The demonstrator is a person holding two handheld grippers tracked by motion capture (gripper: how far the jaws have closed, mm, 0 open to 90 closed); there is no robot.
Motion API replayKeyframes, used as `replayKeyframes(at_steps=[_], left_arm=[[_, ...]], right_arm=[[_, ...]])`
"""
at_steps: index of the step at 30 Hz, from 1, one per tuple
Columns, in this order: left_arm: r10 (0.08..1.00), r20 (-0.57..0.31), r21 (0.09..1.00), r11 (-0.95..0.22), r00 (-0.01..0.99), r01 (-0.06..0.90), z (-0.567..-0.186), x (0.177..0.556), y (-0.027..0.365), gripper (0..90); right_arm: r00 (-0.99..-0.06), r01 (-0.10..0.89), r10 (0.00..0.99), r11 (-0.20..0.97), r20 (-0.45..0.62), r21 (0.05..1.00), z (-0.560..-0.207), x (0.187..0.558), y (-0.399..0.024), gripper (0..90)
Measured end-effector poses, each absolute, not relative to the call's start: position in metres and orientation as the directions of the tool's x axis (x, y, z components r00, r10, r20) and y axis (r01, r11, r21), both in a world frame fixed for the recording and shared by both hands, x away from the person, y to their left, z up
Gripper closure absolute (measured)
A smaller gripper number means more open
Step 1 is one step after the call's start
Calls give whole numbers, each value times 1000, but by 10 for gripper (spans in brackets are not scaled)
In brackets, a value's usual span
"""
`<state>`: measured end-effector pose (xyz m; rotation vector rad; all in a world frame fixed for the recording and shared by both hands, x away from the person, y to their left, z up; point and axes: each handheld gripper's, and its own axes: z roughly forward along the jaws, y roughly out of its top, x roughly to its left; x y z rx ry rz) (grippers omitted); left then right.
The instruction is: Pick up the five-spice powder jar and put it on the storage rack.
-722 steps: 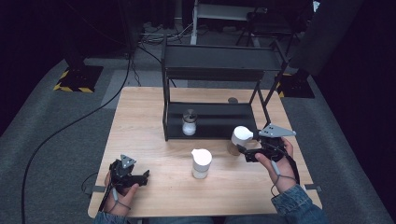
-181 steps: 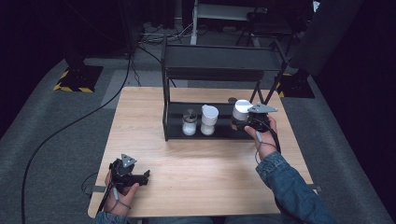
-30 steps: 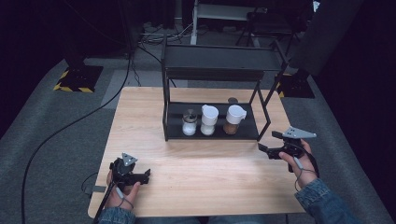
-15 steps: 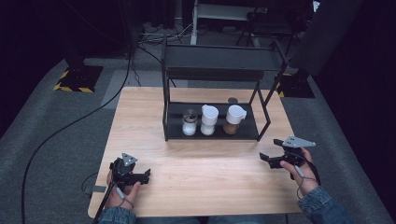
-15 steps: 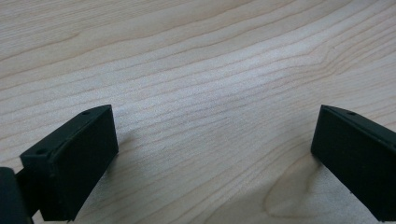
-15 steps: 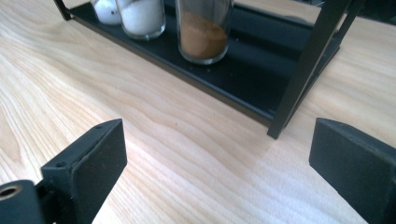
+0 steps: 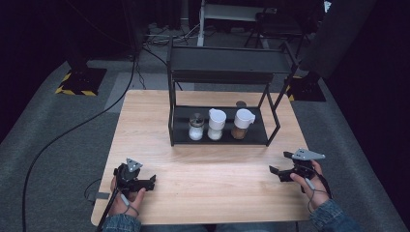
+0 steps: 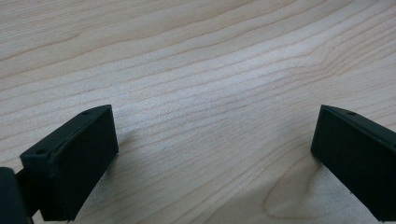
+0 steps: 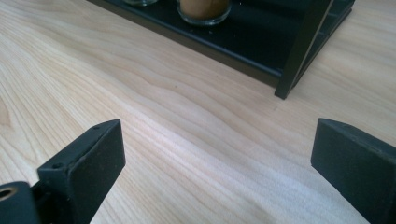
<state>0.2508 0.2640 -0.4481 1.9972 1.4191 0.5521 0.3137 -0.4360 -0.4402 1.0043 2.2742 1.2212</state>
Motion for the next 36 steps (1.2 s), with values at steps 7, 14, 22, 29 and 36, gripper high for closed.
replayKeyframes(at_steps=[7,14,22,29,36], left_arm=[[942,-16,693,-231,335,683,-448,251,264,5],[942,-16,693,-231,335,683,-448,251,264,5],[942,-16,692,-231,335,684,-448,251,264,5],[942,-16,692,-233,336,684,-448,251,264,6],[942,-16,692,-232,336,684,-448,251,264,5]], right_arm=[[-668,431,744,383,4,817,-445,310,-436,29],[-661,455,750,393,8,799,-450,309,-434,29],[-661,467,750,419,-7,779,-451,307,-430,29],[-655,482,756,423,-5,767,-453,306,-429,29],[-654,514,756,459,-15,724,-448,308,-421,25]])
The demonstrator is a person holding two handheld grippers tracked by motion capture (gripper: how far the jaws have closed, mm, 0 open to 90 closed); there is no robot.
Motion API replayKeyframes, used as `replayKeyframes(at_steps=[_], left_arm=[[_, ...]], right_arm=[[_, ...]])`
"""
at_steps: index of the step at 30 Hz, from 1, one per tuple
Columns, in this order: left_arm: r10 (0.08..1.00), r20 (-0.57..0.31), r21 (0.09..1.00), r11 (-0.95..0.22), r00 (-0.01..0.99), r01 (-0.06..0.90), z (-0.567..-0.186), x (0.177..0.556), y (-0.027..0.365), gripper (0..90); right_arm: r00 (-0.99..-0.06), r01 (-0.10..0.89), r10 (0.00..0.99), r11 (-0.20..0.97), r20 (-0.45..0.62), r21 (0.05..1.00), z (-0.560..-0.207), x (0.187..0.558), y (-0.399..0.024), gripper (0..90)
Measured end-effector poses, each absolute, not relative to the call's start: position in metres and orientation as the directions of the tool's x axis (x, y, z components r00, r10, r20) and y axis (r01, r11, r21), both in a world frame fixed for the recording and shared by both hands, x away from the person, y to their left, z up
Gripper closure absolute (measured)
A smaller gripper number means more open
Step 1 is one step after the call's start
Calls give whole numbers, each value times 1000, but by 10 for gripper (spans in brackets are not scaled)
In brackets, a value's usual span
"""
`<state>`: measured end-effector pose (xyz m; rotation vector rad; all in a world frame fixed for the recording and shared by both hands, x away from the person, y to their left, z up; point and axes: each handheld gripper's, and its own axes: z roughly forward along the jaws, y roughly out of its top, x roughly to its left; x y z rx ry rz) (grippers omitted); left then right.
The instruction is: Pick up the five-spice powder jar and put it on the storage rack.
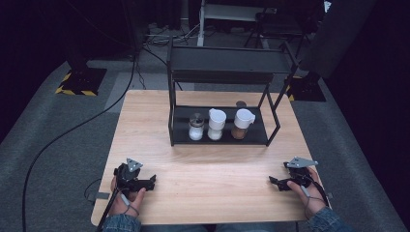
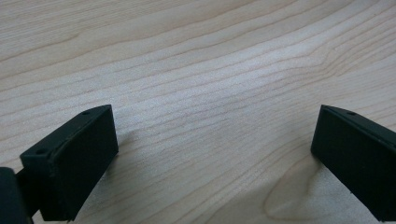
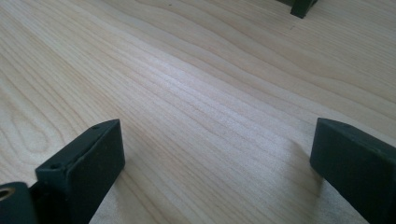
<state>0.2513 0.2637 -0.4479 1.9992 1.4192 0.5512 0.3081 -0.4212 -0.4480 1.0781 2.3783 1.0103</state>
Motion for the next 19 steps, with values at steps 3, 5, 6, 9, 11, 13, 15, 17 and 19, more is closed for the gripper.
replayKeyframes(at_steps=[3,5,6,9,11,13,15,17,19], left_arm=[[942,-16,692,-232,336,684,-448,251,264,6],[942,-16,692,-232,336,684,-448,251,264,6],[942,-17,692,-232,336,684,-448,251,264,6],[942,-16,692,-233,336,684,-448,251,264,6],[942,-15,691,-233,336,684,-448,251,264,6],[941,-15,692,-234,337,683,-448,251,264,6],[941,-15,691,-234,337,684,-448,251,264,6],[942,-15,691,-233,336,684,-448,251,264,6],[941,-15,691,-235,338,683,-448,251,264,5]], right_arm=[[-652,517,758,457,-12,724,-448,308,-421,22],[-654,516,756,458,-12,724,-448,308,-422,22],[-655,516,756,458,-11,724,-448,308,-422,21],[-655,516,755,458,-11,724,-448,308,-422,20],[-656,516,755,458,-11,724,-448,309,-422,19],[-656,516,755,458,-10,724,-448,309,-422,19],[-656,516,755,458,-10,724,-448,309,-422,19],[-656,516,755,458,-10,724,-448,309,-422,18],[-656,516,754,457,-9,724,-448,309,-422,17]])
